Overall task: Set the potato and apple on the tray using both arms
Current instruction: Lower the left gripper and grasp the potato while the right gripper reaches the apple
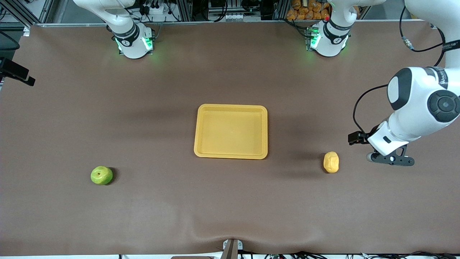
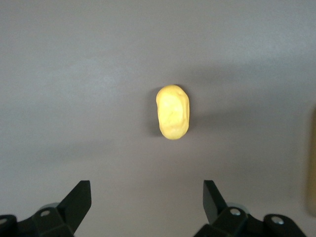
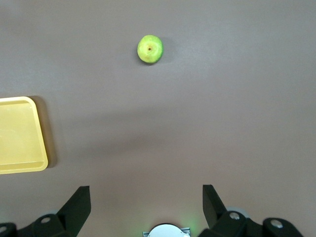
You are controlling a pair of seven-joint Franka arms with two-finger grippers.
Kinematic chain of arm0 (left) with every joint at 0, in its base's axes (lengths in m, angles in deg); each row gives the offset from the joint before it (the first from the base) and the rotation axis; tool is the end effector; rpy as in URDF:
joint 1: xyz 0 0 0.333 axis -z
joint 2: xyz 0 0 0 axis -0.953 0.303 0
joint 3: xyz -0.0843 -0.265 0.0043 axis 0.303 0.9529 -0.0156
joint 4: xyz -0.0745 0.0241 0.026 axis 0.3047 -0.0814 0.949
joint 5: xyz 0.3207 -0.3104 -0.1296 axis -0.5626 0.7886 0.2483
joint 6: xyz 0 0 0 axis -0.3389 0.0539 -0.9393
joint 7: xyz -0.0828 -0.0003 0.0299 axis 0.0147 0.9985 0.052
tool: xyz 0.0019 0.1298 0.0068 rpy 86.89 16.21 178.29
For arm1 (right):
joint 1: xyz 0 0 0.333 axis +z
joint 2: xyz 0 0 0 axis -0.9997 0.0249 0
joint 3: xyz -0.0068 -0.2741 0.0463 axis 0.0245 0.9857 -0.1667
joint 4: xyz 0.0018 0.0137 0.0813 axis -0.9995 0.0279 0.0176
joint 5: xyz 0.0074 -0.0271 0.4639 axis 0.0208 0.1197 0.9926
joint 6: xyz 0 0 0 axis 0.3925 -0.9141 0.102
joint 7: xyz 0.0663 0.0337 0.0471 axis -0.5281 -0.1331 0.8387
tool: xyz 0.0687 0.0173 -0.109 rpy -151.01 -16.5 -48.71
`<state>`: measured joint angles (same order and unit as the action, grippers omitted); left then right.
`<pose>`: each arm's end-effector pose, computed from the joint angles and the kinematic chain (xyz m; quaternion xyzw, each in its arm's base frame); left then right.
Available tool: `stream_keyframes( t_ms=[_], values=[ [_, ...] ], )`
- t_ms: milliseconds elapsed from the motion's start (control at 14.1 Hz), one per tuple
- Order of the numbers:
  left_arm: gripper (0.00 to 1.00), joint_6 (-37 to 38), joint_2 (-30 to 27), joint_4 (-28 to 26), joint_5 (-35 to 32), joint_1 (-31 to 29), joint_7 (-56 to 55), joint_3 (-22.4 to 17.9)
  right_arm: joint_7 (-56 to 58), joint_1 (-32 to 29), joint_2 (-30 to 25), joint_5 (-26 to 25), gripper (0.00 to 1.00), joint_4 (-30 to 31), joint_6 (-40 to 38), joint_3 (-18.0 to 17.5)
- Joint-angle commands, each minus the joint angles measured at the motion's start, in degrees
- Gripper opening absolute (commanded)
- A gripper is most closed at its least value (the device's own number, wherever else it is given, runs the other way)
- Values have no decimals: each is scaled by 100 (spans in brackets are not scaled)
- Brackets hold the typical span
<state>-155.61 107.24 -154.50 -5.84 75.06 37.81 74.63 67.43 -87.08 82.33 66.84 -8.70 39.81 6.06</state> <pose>0.6932 -0.0636 0.3011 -0.9969 0.0766 -0.0018 0.0169 0.6047 -0.0542 0.6285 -0.9972 0.0631 0.0378 0.0113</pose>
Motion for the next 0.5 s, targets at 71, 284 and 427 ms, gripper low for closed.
stream_keyframes(
  t_ms=[71, 284, 427],
  values=[
    [100, -286, 164, -36, -51, 20, -154, 17, -8, -79, 18, -36, 100, 23, 41, -57],
    [100, -558, 383, -45, -51, 37, -207, 17, 1, -79, 133, -45, 100, -4, 41, -66],
    [100, -962, 638, -54, -51, 37, -259, 17, 9, -106, 142, -45, 100, -12, 49, -57]
  ],
)
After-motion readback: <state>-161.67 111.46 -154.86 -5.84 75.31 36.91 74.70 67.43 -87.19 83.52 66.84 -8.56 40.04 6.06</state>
